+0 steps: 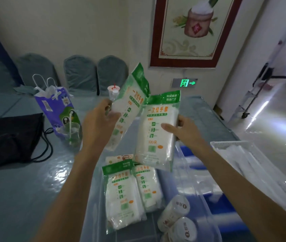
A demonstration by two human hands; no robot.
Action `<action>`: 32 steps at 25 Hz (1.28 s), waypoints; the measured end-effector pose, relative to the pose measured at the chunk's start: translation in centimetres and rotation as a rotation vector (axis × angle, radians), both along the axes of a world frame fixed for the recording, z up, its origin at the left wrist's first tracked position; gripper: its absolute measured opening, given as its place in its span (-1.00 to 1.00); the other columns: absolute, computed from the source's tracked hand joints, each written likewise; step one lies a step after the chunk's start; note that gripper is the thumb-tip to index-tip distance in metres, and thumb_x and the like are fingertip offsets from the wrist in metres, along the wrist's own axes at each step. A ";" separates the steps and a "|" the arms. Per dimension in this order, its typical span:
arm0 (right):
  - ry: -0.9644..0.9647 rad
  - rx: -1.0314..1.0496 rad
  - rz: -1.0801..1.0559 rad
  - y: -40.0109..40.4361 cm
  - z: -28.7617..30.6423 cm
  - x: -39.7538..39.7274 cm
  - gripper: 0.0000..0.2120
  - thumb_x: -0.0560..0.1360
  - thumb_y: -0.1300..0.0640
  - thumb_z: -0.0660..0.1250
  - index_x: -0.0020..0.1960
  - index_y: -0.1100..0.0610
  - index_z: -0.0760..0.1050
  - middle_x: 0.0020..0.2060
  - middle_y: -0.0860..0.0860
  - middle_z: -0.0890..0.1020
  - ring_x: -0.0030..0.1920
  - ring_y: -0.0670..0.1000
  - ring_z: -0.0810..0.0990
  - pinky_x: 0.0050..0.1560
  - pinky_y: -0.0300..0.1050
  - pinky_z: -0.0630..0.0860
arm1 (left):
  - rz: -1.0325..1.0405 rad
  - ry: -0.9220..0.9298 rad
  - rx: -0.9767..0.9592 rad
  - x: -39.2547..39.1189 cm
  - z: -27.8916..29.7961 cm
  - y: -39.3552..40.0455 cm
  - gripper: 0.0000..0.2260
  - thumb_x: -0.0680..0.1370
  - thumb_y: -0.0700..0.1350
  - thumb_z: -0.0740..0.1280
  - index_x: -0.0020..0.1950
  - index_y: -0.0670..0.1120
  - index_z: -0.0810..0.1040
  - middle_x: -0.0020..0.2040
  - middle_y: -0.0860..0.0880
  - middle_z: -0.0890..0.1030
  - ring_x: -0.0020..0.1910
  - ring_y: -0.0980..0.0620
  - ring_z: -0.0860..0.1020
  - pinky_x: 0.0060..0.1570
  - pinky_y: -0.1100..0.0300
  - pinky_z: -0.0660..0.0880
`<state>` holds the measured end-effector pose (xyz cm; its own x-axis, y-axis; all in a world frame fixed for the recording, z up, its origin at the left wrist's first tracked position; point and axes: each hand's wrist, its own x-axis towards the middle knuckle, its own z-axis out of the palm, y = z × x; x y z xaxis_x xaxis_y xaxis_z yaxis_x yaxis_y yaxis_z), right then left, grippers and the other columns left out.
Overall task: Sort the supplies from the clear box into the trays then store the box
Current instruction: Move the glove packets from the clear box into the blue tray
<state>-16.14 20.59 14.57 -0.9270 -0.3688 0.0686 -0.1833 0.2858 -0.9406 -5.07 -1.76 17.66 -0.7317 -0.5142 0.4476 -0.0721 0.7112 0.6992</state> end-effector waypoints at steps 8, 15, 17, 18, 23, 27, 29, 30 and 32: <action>0.104 -0.183 -0.225 9.3 2.8 -2.3 -0.71 0.40 0.06 0.48 0.08 0.10 0.55 -0.03 0.01 0.67 -0.07 0.01 0.68 -0.13 -0.05 0.64 | -0.094 0.201 0.070 -4.6 2.5 7.9 -0.81 0.46 -0.07 0.44 -0.05 -0.10 0.48 -0.12 -0.02 0.61 -0.23 0.04 0.54 -0.37 0.28 0.41; 0.210 -0.144 -0.287 22.1 3.9 -6.9 -0.66 0.42 0.06 0.47 0.12 0.19 0.55 -0.04 0.02 0.66 -0.12 -0.05 0.66 -0.11 -0.08 0.62 | -0.112 0.225 0.116 -9.4 4.0 18.8 -0.80 0.47 -0.11 0.43 -0.03 -0.18 0.49 -0.11 0.01 0.60 -0.24 0.12 0.59 -0.40 0.39 0.49; 0.203 -0.155 -0.305 26.4 3.5 -8.4 -0.68 0.42 0.06 0.47 0.10 0.19 0.55 -0.03 0.05 0.67 -0.10 -0.01 0.67 -0.09 -0.03 0.62 | -0.103 0.205 0.107 -10.6 4.1 22.1 -0.81 0.48 -0.13 0.42 -0.04 -0.19 0.48 -0.14 0.04 0.57 -0.29 0.24 0.53 -0.46 0.49 0.43; 0.202 -0.158 -0.308 28.3 3.2 -9.2 -0.68 0.42 0.06 0.47 0.10 0.19 0.55 -0.03 0.05 0.68 -0.10 0.00 0.67 -0.10 -0.04 0.62 | -0.105 0.199 0.099 -11.3 3.9 23.4 -0.81 0.48 -0.13 0.42 -0.04 -0.19 0.47 -0.14 0.04 0.56 -0.29 0.25 0.53 -0.46 0.49 0.43; 0.179 -0.157 -0.311 33.9 0.8 -12.0 -0.73 0.43 0.06 0.45 0.07 0.16 0.56 -0.10 -0.04 0.67 -0.12 0.00 0.67 -0.10 0.00 0.63 | -0.122 0.145 0.078 -14.1 1.3 28.2 -0.84 0.48 -0.10 0.42 -0.05 -0.09 0.47 -0.09 0.03 0.61 -0.25 0.13 0.60 -0.34 0.27 0.53; 0.111 -0.150 -0.304 36.0 -2.9 -13.9 -0.76 0.44 0.08 0.44 0.05 0.17 0.55 -0.09 0.01 0.68 -0.12 0.02 0.67 -0.19 -0.09 0.60 | -0.101 0.010 0.084 -16.6 -2.3 30.4 -0.85 0.49 -0.06 0.41 -0.05 0.01 0.46 -0.07 0.04 0.63 -0.27 0.15 0.61 -0.36 0.21 0.57; 0.075 -0.133 -0.316 36.2 -4.9 -14.8 -0.76 0.45 0.07 0.44 0.05 0.16 0.55 -0.09 0.03 0.67 -0.13 0.03 0.67 -0.22 -0.16 0.56 | -0.074 -0.075 0.082 -18.2 -4.1 30.8 -0.84 0.49 -0.06 0.40 0.00 -0.02 0.48 -0.06 0.04 0.62 -0.29 0.12 0.60 -0.39 0.24 0.53; 0.069 -0.119 -0.319 36.2 -5.7 -15.2 -0.75 0.45 0.06 0.44 0.05 0.16 0.56 -0.09 0.02 0.67 -0.13 0.02 0.67 -0.23 -0.17 0.55 | -0.070 -0.111 0.068 -18.9 -4.9 30.8 -0.83 0.49 -0.06 0.40 0.02 -0.05 0.50 -0.05 0.03 0.62 -0.29 0.09 0.59 -0.40 0.27 0.49; 0.046 -0.090 -0.329 36.0 -6.9 -16.3 -0.76 0.44 0.05 0.44 0.04 0.14 0.56 -0.11 0.01 0.67 -0.16 -0.02 0.66 -0.26 -0.21 0.52 | -0.079 -0.178 0.025 -20.8 -6.6 30.4 -0.82 0.49 -0.07 0.40 0.04 -0.08 0.51 -0.02 -0.02 0.64 -0.26 0.04 0.61 -0.38 0.26 0.48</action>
<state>-32.47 56.61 7.64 -0.9905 -0.0407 0.1314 -0.1374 0.2524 -0.9578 -25.87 28.62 11.10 -0.8366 -0.4616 0.2949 -0.1414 0.7021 0.6979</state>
